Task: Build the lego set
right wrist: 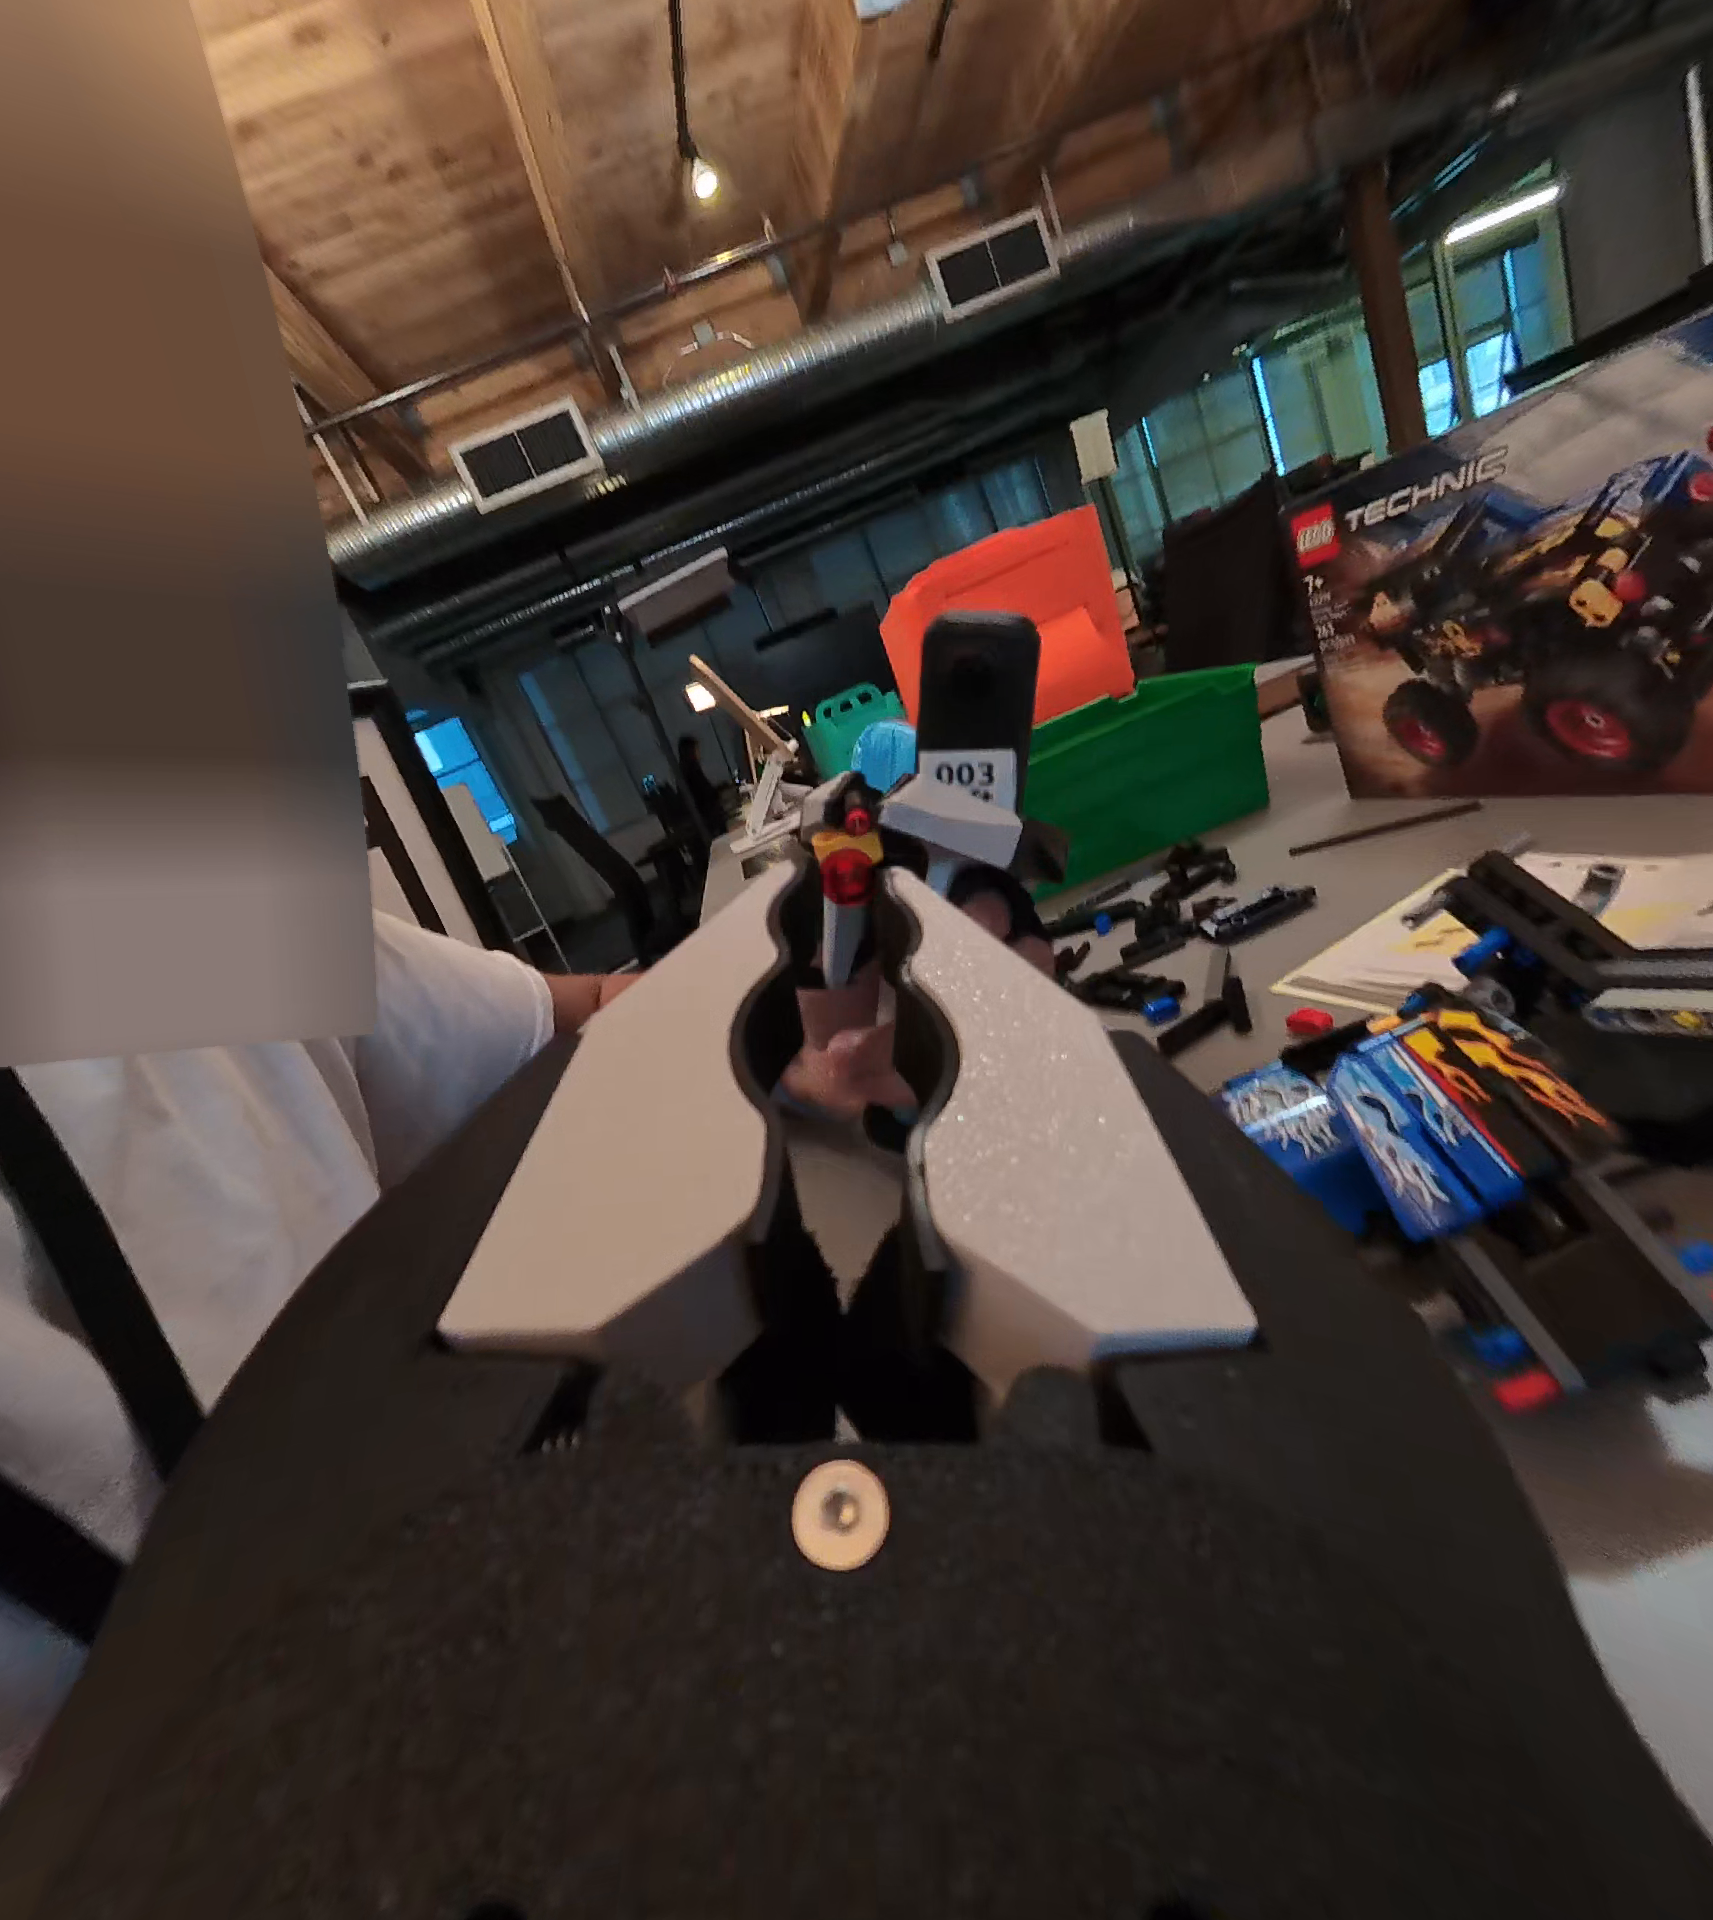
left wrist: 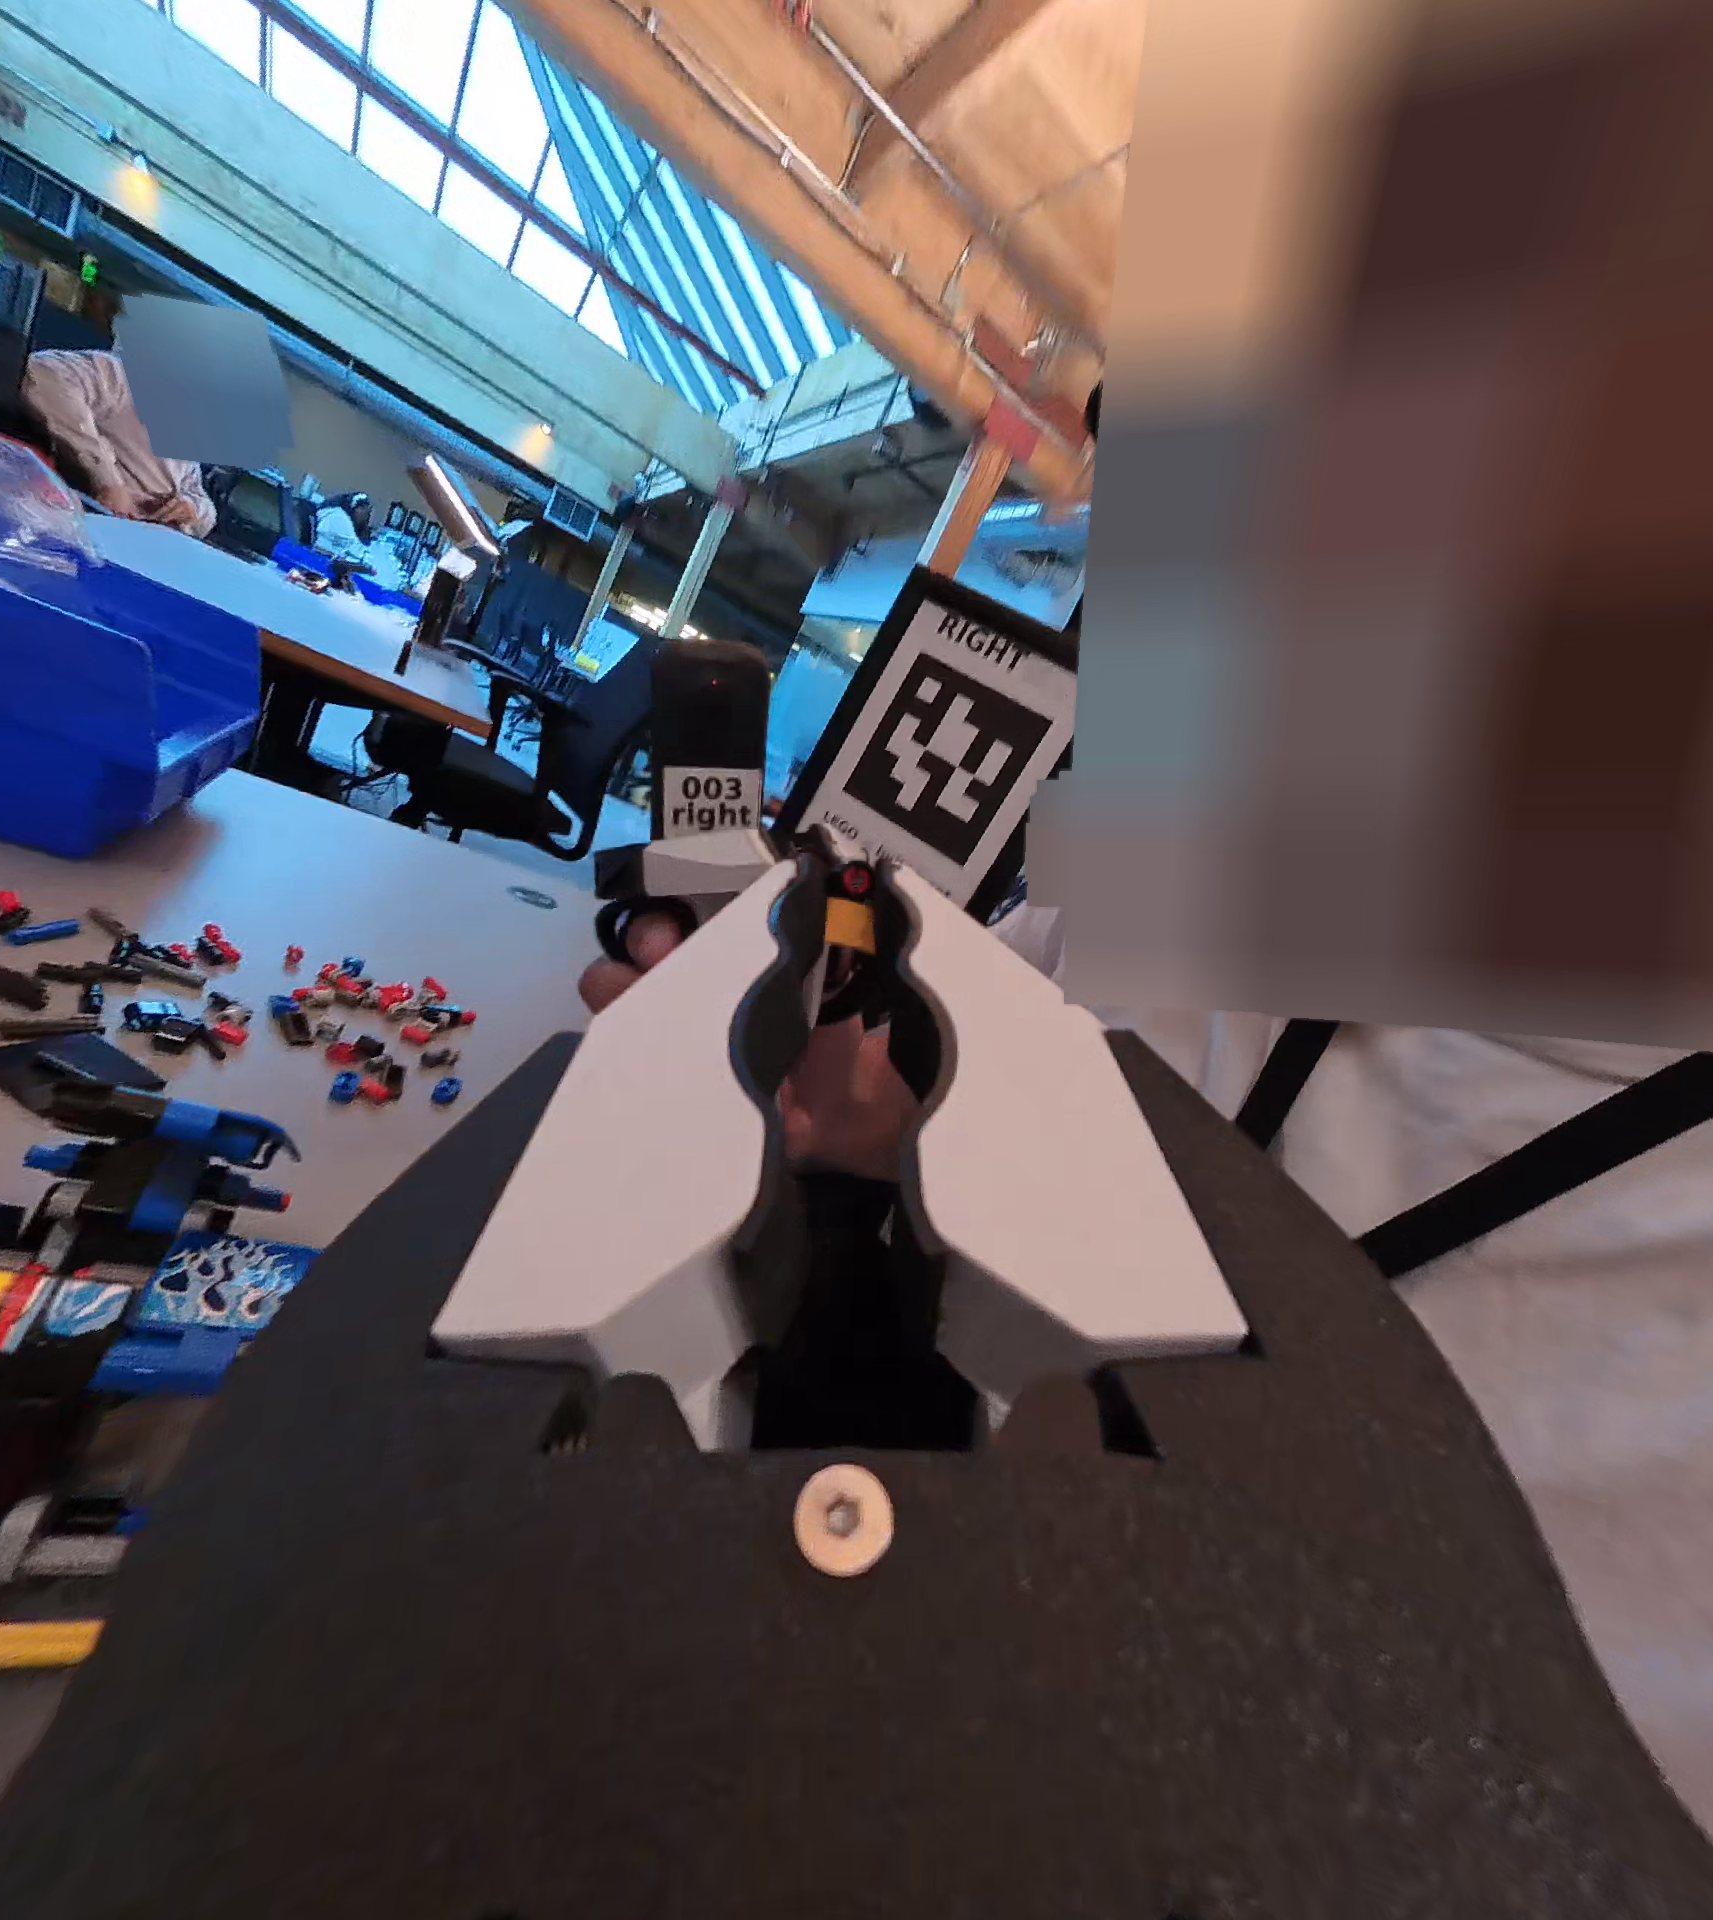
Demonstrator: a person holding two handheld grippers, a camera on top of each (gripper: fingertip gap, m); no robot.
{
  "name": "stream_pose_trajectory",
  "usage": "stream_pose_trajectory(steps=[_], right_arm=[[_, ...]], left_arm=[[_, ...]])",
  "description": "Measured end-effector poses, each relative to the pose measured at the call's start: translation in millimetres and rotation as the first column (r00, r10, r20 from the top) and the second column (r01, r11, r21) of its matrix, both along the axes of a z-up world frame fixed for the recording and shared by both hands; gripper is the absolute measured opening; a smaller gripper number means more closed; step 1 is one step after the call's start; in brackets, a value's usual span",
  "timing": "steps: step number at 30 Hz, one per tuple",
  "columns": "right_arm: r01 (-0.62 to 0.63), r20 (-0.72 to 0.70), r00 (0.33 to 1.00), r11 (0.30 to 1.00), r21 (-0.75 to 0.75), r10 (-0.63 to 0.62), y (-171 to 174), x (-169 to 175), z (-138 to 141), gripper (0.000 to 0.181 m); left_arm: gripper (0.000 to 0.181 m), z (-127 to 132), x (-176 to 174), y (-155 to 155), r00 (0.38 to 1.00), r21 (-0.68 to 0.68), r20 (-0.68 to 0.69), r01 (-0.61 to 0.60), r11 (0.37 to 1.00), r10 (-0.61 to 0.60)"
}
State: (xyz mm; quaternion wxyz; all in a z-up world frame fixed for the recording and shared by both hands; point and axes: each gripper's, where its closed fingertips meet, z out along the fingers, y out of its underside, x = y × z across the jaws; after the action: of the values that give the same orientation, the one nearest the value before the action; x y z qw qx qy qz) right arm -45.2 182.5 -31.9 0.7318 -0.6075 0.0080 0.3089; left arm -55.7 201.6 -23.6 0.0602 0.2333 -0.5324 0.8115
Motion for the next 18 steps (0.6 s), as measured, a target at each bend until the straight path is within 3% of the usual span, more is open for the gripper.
stream_pose_trajectory(steps=[5,18], right_arm=[[0.028,0.014,0.999,0.997,0.07,-0.03,16.9,-5.2,7.2,0.009],[0.113,0.137,0.982,0.988,0.105,-0.127,24.8,-3.2,-0.6,0.01]], left_arm=[[0.007,3.3,0.2,2.1,0.999,-0.076,-0.036,0.026,0.997,-0.029],[0.006,-6.3,4.3,-3.3,0.995,-0.073,-0.092,0.033,0.997,-0.04]])
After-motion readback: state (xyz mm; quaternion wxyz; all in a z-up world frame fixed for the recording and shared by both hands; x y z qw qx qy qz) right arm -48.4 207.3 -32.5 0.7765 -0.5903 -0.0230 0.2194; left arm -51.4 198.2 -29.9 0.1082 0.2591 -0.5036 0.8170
